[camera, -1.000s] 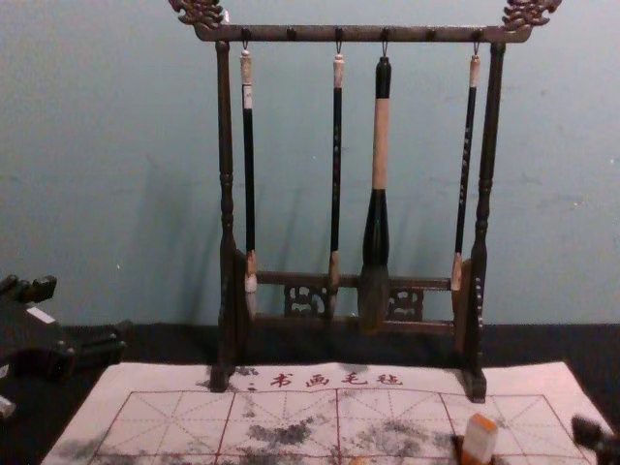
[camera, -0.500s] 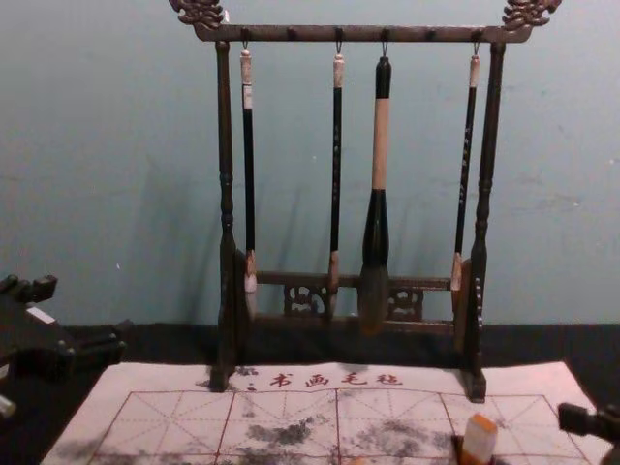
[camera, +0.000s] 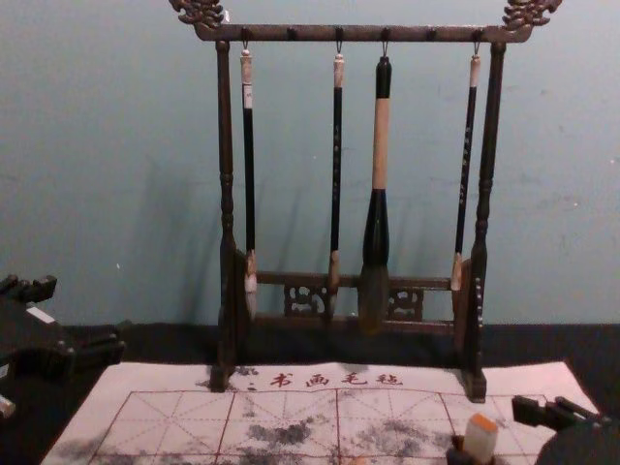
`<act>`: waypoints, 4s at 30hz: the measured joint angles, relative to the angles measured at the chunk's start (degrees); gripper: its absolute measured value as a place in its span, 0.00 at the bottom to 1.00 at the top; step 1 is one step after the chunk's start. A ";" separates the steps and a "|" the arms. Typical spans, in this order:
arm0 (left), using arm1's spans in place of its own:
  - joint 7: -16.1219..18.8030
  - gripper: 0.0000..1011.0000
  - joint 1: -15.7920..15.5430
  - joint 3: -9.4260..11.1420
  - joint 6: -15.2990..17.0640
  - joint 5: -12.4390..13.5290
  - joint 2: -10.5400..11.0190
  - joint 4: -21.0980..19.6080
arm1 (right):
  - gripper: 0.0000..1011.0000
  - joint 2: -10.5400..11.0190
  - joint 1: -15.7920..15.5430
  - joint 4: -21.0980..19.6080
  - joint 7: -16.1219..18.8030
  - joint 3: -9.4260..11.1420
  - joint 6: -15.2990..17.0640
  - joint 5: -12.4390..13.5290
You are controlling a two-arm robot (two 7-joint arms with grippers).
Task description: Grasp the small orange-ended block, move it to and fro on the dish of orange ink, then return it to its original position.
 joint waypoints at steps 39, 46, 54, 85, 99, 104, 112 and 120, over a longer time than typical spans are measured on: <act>0.00 0.99 0.00 0.00 0.00 0.00 0.00 0.00 | 0.89 -3.00 0.87 1.93 3.16 1.68 0.98 -0.44; 0.00 0.99 0.00 0.00 0.00 0.00 0.00 0.00 | 0.70 -3.00 0.87 1.93 3.12 1.65 0.96 -0.41; 0.00 0.99 0.00 0.00 0.00 0.00 0.00 0.00 | 0.40 -2.99 0.87 1.93 3.09 1.65 0.92 -0.37; 0.00 0.99 0.00 0.00 0.00 0.00 0.00 0.00 | 0.11 -3.29 -0.28 -4.52 4.63 7.03 3.66 -0.07; 0.00 0.99 0.00 0.00 0.00 0.00 0.00 0.00 | 0.11 -2.28 6.34 -4.79 12.24 5.45 6.92 2.87; 0.00 0.99 0.00 0.00 0.00 0.00 0.00 0.00 | 0.11 -3.05 9.69 -1.32 14.79 2.61 6.89 2.81; 0.00 0.99 0.00 0.00 0.00 0.00 0.00 0.00 | 0.11 -4.31 14.15 3.80 18.33 -1.84 7.11 2.32; 0.00 0.99 0.00 0.00 0.00 0.00 0.00 0.00 | 0.11 -4.77 15.41 6.63 20.07 -4.84 7.03 2.38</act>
